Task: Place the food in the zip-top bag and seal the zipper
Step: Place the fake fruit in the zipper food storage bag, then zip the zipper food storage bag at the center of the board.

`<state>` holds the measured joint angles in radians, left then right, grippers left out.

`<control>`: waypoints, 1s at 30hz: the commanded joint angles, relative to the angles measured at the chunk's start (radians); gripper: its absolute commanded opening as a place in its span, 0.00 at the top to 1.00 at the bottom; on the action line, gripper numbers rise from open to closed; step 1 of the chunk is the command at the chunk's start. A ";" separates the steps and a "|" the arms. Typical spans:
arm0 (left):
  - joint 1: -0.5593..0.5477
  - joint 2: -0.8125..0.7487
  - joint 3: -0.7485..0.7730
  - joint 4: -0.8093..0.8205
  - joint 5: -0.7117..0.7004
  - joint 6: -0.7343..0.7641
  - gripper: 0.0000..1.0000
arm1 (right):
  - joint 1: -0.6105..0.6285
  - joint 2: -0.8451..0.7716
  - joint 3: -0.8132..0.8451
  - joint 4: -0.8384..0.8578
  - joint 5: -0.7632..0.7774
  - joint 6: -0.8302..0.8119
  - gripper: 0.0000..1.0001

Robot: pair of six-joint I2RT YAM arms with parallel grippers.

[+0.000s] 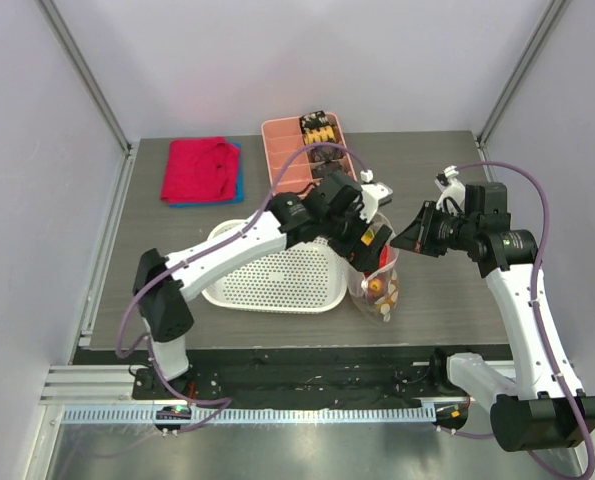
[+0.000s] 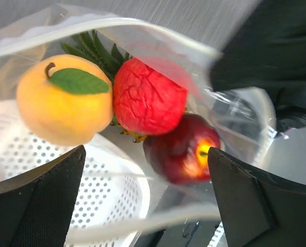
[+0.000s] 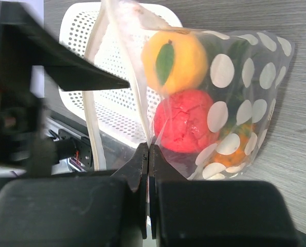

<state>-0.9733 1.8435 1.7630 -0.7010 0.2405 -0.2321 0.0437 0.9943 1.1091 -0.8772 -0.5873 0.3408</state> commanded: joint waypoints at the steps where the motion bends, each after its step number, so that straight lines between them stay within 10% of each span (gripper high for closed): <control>1: 0.004 -0.156 0.062 0.015 0.039 0.118 0.00 | -0.002 -0.013 0.029 0.003 -0.026 -0.029 0.99; 7: 0.056 -0.251 0.038 -0.025 0.094 0.265 0.00 | -0.004 0.001 0.035 0.003 -0.042 -0.054 0.99; 18: 0.097 -0.365 -0.218 -0.091 0.290 0.974 0.03 | -0.004 0.020 0.031 -0.011 -0.085 -0.117 0.99; 30: 0.050 -0.237 -0.235 0.078 0.224 1.157 0.07 | -0.004 0.043 0.070 -0.046 -0.091 -0.206 0.99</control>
<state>-0.9070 1.5795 1.5139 -0.6987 0.4686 0.8162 0.0437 1.0386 1.1233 -0.9146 -0.6613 0.1909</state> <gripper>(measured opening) 0.932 0.022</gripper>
